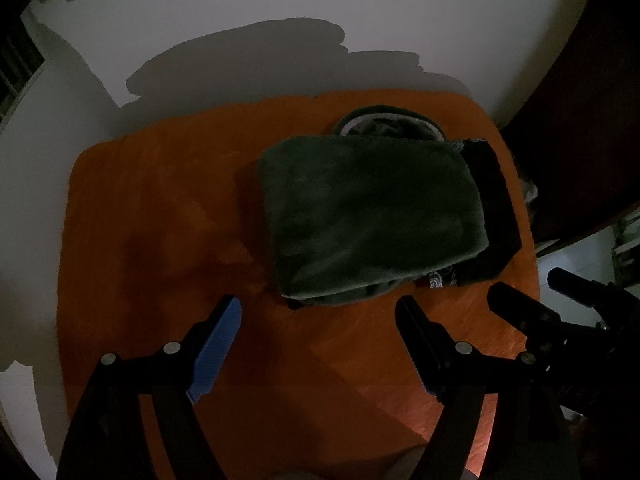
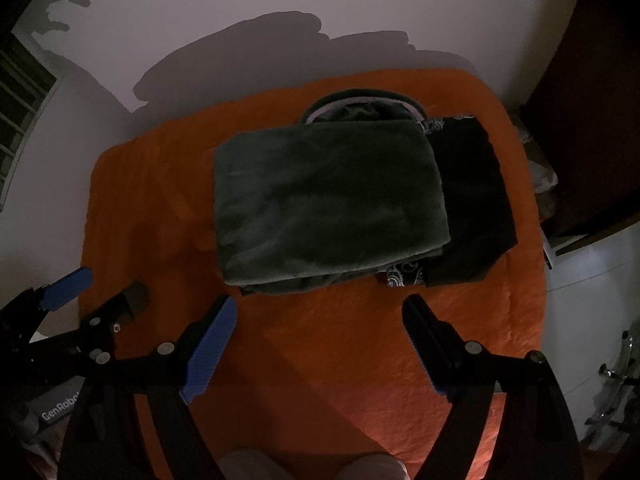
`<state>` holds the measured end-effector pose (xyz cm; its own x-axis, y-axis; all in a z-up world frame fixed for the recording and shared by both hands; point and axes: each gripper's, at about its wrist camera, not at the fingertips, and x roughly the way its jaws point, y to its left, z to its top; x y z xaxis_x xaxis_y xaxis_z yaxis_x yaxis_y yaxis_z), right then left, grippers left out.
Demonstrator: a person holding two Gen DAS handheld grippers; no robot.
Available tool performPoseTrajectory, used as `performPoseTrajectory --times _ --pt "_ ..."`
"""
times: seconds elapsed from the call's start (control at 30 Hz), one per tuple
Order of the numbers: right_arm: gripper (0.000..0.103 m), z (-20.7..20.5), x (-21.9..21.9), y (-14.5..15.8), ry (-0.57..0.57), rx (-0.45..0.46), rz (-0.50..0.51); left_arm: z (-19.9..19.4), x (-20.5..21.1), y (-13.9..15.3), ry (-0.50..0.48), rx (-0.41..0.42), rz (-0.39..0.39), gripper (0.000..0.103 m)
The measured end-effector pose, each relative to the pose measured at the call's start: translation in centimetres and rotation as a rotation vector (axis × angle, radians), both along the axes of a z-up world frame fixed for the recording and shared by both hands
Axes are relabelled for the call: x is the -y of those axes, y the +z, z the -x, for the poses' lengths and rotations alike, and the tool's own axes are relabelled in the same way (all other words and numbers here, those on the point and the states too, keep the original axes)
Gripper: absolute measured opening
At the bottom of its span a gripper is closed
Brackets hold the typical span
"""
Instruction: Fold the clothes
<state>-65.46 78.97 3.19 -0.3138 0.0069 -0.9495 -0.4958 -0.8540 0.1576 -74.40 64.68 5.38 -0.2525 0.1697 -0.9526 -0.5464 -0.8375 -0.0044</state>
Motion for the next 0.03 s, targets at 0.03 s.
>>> performPoseTrajectory --times 0.03 --pt "0.084 -0.01 -0.03 0.02 0.000 -0.001 0.002 0.04 0.01 0.03 -0.001 0.001 -0.002 0.080"
